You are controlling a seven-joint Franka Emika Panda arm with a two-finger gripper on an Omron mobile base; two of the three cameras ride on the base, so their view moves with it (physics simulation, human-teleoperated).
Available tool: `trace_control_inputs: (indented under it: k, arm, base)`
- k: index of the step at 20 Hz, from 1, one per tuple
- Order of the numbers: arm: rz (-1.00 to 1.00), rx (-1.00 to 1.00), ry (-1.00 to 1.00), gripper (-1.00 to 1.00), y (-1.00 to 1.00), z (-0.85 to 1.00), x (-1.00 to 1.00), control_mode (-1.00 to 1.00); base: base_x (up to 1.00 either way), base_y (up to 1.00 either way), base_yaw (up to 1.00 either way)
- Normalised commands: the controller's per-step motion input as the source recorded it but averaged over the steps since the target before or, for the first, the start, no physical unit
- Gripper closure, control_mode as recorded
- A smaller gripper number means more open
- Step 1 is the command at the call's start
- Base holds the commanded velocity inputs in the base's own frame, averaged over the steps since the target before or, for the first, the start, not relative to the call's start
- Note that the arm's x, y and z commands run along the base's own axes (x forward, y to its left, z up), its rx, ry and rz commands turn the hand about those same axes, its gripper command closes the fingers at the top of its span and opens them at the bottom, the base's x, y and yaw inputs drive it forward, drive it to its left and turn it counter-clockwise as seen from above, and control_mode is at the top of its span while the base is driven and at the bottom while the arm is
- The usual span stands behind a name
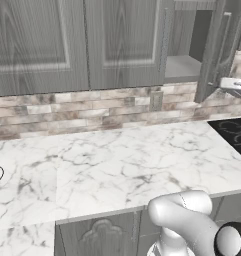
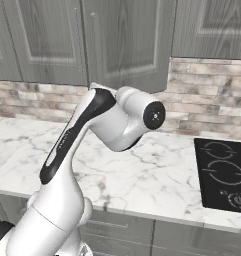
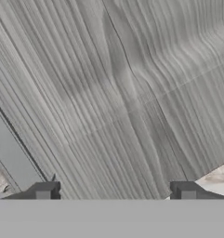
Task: Close all open cabinet doors.
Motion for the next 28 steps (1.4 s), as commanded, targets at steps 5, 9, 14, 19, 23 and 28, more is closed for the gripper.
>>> trace_control_inputs:
  k: [5, 9, 14, 19, 23, 28]
  arm:
    - [-0.09, 0.00, 0.01, -1.00, 0.17, 0.00, 0.92, -1.00]
    - [-0.02, 0.01, 0.04, -1.00, 0.00, 0.00, 1.00, -1.00]
    - [0.00, 0.02, 0.06, -1.00, 0.00, 0.00, 0.81, -1.00]
    - [0.00, 0.00, 0.00, -1.00, 0.00, 0.00, 0.32, -1.00]
    - [0.00, 0.00, 0.00, -1.00, 0.01, 0.00, 0.08, -1.00]
    - [-0.03, 0.00, 0.07, -1.00, 0.00, 0.00, -0.52, -1.00]
  base:
    - [0.00, 0.00, 0.00]
    - [0.00, 0.00, 0.00]
    - [0.00, 0.00, 0.00]
    - [0.00, 0.00, 0.00]
    - [0.00, 0.00, 0.00]
    - [0.00, 0.00, 0.00]
